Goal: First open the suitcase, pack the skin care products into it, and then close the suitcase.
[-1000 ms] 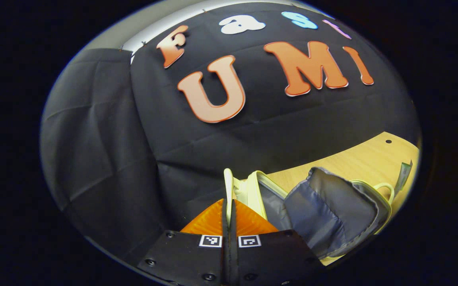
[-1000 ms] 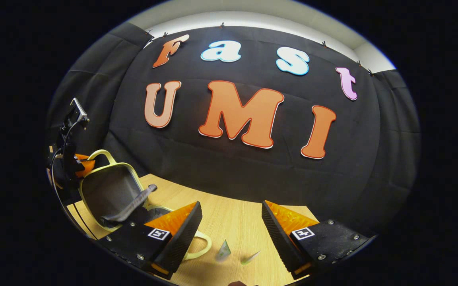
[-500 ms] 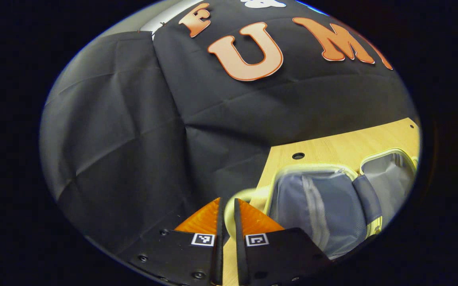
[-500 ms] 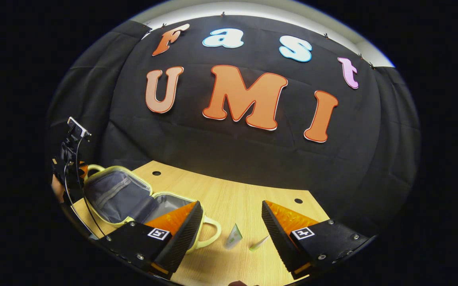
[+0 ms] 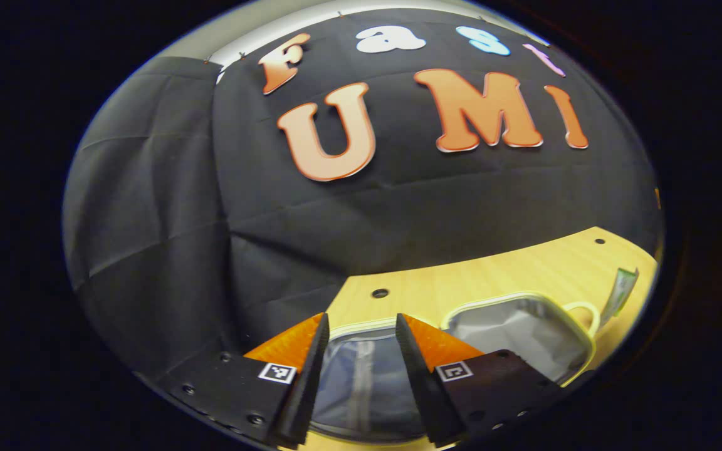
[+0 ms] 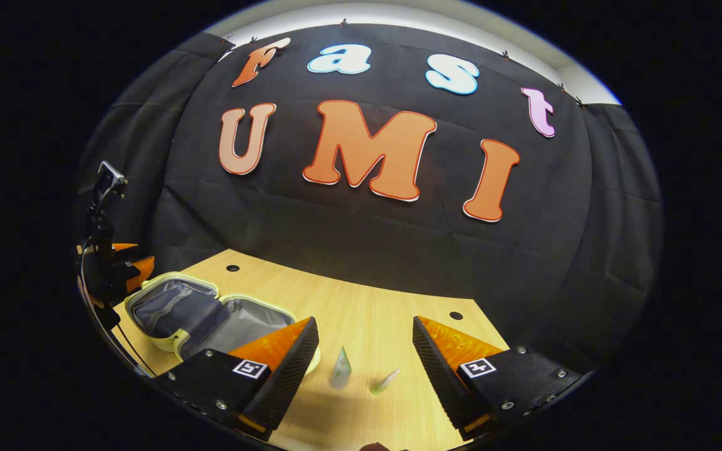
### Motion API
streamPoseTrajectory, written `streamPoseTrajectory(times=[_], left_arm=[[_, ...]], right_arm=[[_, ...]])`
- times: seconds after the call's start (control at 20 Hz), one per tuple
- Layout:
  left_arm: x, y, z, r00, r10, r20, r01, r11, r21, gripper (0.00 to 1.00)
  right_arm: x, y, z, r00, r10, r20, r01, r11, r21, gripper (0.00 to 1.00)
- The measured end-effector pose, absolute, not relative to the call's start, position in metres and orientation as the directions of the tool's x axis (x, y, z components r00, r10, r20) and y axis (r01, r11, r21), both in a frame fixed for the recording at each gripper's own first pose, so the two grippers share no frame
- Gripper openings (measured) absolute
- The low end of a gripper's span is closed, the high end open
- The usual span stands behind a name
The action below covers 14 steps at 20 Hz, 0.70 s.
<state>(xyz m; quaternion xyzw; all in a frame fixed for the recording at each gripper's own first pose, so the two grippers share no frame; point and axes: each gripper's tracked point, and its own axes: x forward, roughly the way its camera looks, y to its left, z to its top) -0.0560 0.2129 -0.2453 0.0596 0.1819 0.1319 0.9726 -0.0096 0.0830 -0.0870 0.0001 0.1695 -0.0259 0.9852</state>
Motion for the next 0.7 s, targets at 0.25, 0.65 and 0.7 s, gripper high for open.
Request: streamPoseTrajectory(times=[0.25,0.65,0.7], left_arm=[[-0.038,0.099,-0.236,0.937,0.101,-0.334,-0.075,0.993,0.088,0.90],[-0.027,-0.078,-0.254,0.914,-0.207,-0.350,0.223,0.975,0.008,0.98],[-0.030,-0.098,-0.261,0.903,-0.240,-0.358,0.258,0.966,0.004,0.99]], right_arm=[[-0.005,0.053,-0.091,0.949,-0.031,-0.313,0.032,0.999,-0.004,0.96],[-0.002,-0.003,-0.098,0.952,-0.041,-0.305,0.034,0.999,-0.026,0.96],[-0.002,-0.009,-0.100,0.951,-0.043,-0.306,0.037,0.999,-0.028,0.96]])
